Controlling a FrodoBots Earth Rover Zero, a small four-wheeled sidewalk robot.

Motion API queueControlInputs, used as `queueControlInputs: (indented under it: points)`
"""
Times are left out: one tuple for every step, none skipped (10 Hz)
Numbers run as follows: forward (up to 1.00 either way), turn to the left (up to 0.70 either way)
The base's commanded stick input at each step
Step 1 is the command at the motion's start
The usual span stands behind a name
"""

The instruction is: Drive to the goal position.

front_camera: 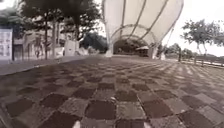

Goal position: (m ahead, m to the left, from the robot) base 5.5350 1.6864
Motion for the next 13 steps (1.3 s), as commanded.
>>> queueControlInputs:
  points:
    - [0.85, 0.12]
    - [0.85, -0.01]
    - [0.85, -0.22]
    - [0.85, -0.22]
    - [0.85, -0.22]
    - [0.85, -0.22]
    - [0.85, -0.22]
    - [0.85, -0.09]
    - [0.85, 0.12]
    - [0.85, 0.12]
    - [0.85, 0.12]
    - [0.85, 0.12]
    - [0.85, 0.12]
